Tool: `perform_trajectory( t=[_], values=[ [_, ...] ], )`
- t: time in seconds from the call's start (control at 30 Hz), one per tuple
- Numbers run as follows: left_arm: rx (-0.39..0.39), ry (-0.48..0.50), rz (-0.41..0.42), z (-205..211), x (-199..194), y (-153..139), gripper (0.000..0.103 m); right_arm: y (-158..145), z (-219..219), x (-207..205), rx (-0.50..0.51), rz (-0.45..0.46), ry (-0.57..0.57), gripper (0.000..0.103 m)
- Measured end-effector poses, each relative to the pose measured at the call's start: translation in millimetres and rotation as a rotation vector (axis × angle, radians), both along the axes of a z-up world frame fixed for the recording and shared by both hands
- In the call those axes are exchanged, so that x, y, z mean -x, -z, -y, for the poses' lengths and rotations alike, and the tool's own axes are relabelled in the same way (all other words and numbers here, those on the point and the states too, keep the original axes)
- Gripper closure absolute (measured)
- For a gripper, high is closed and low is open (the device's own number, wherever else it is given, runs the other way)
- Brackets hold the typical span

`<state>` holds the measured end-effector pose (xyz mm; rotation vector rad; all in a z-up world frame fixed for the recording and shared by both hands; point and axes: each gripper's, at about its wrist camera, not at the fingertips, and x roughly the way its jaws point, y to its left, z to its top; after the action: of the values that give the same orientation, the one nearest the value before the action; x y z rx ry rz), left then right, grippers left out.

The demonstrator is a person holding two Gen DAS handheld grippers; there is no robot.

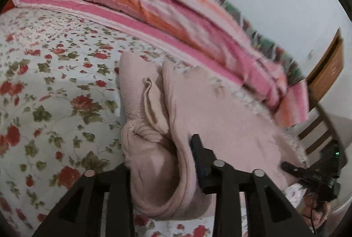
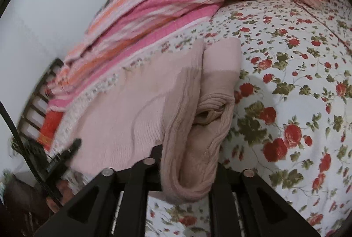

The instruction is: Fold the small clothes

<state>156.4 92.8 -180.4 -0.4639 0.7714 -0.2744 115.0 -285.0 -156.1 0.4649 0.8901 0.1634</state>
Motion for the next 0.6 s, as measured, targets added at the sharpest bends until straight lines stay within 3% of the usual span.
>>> perform_trajectory(
  t=[0.1,0.23,0.43,0.53,0.6],
  values=[
    [-0.036,-0.021,0.018,-3.3,-3.7,-6.6,0.068,-6.0,0.1,3.4,0.082,0.031,-0.007,0.075],
    [-0.026,-0.035,0.027,-11.7,-12.3,-10.8,0.068,-20.2,7.4,9.4,0.182,0.119,0.043,0.067],
    [0.069,-0.086,-0.066,-29.7,-25.7,-8.4,0.065,-28.5,33.1,-7.4,0.140,0.163,0.100,0.066],
    [0.015,-0.240,-0.064,-43.9,-23.4,-11.6,0.052,-30.0,35.1,-22.5,0.141,0.170,0.104,0.066],
    [0.066,-0.251,-0.064,-52.3,-25.9,-8.2,0.048,-31.0,30.5,-32.6,0.149,0.178,0.097,0.066]
  ],
)
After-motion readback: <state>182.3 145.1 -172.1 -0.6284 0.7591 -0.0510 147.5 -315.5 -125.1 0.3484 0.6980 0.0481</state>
